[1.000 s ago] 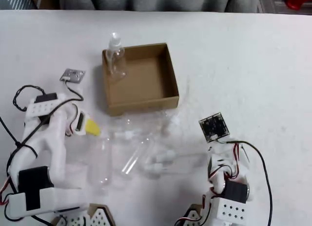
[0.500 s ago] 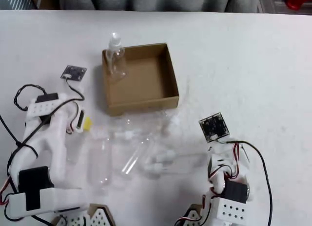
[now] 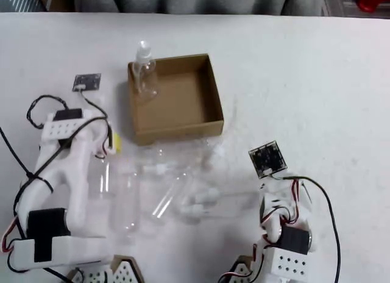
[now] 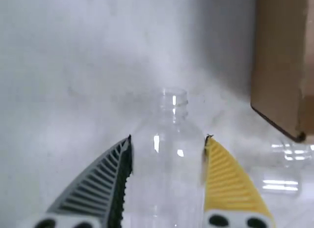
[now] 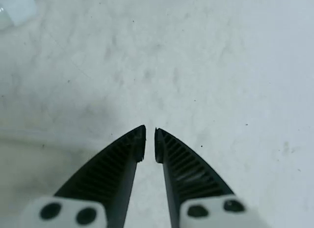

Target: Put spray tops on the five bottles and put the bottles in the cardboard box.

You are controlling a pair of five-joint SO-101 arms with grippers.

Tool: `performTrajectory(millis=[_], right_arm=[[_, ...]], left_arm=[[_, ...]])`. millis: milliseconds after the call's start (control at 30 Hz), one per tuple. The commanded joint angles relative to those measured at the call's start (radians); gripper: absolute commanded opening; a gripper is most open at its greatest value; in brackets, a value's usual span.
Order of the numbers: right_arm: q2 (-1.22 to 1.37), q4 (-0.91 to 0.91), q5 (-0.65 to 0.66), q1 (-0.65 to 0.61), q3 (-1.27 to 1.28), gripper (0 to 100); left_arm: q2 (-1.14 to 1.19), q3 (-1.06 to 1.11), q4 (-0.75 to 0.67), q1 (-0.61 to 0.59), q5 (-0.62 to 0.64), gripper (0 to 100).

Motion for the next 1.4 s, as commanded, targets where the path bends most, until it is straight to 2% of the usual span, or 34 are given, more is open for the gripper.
performTrajectory(millis=[0,167,367,500,700,767,833,967,1267,1367], right_arm=[[-0.004,0.007,0.008,-0.007,0.014,1.5],[-0.004,0.007,0.008,-0.007,0.014,1.5],[-0.004,0.007,0.008,-0.005,0.014,1.5],[-0.004,0.007,0.008,-0.005,0.014,1.5],[-0.004,0.007,0.008,-0.005,0.014,1.5],[-0.004,0.007,0.008,-0.005,0.014,1.5],[-0.004,0.007,0.008,-0.005,0.014,1.5],[-0.004,0.007,0.009,-0.005,0.014,1.5],[-0.004,0.007,0.009,-0.005,0.014,1.5],[-0.004,0.007,0.009,-0.005,0.014,1.5]], left_arm=[[-0.008,0.025,-0.098,-0.045,0.014,6],[-0.005,0.035,-0.097,-0.048,0.018,25],[-0.007,0.035,-0.094,-0.051,0.011,24],[-0.013,0.026,-0.052,-0.047,-0.074,24],[-0.013,0.034,-0.054,-0.045,-0.095,24],[-0.013,0.034,-0.055,-0.045,-0.137,24],[-0.01,0.032,-0.057,-0.045,-0.204,27],[-0.005,0.035,-0.083,-0.047,-0.201,33],[-0.004,0.048,-0.078,-0.047,-0.212,34],[-0.007,0.069,-0.083,-0.047,-0.264,34]])
